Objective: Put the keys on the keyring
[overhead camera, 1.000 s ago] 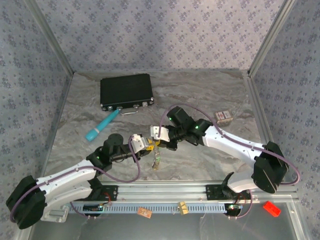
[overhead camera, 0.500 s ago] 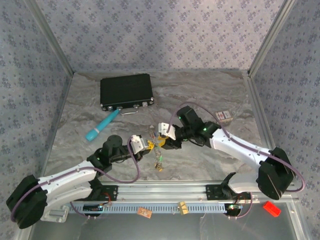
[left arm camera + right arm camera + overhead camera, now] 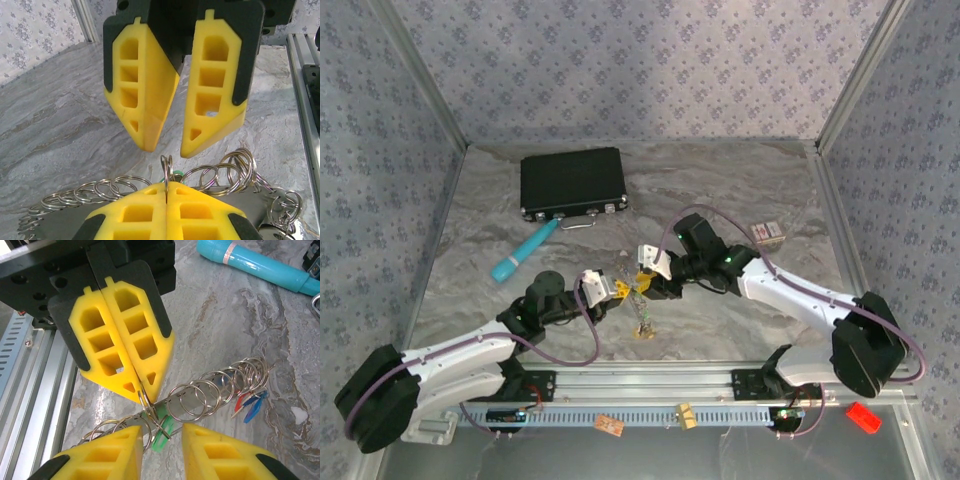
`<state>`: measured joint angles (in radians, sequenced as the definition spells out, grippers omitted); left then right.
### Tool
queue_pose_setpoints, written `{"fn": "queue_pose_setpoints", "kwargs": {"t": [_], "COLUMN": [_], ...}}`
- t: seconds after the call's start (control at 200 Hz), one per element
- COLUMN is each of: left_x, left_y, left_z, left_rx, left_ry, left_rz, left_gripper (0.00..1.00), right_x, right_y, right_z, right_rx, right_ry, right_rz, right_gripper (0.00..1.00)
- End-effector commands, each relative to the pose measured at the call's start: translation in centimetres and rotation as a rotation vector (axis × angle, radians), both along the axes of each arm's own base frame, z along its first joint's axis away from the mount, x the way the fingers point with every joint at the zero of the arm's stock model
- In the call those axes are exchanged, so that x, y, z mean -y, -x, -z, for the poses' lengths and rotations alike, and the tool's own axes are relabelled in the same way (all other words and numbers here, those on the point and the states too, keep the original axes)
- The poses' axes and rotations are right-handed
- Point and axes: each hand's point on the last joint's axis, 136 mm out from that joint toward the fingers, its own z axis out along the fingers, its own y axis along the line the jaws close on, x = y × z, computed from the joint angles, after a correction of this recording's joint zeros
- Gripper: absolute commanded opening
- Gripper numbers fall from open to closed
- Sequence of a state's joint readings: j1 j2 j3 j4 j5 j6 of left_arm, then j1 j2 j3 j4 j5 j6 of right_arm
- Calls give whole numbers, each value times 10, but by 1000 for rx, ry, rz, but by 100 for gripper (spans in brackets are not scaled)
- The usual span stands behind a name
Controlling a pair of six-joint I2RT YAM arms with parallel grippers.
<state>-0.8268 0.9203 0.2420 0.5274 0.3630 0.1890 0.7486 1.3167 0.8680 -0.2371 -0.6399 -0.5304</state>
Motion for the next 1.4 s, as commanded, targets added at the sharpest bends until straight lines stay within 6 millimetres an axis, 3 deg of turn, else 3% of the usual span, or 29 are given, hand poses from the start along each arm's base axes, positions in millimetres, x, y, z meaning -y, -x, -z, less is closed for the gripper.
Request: {"fn": "queue_pose_setpoints", "kwargs": {"t": [0.0, 0.185, 0.455, 0.615, 0.805, 0.9, 1.399], "left_x": [5, 5, 5, 7, 9, 11, 16], "left_y": [6, 7, 7, 6, 4, 3, 6], "left_z": [-20, -20, -21, -23, -20, -18, -16], "left_rx": [39, 40, 46, 50, 47, 34, 11], "left_ry": [74, 74, 82, 95, 97, 108, 116], "left_rz": [42, 50, 48, 51, 49, 55, 90], "left_gripper": [0, 0, 0, 0, 0, 0, 0], "right_x": [-1, -4, 0, -1, 2, 6, 3], "right_y": [1, 2, 7, 8, 3, 0, 0], "right_z": [7, 7, 20, 29, 21, 17, 12], "right_rx": [-13, -13, -48, -65, -29, -11, -25], "right_ry": [18, 17, 56, 75, 37, 6, -50], "right_rz": [-1, -13, -24, -22, 6, 32, 22], "right_gripper": [27, 24, 0, 0, 23, 29, 28]}}
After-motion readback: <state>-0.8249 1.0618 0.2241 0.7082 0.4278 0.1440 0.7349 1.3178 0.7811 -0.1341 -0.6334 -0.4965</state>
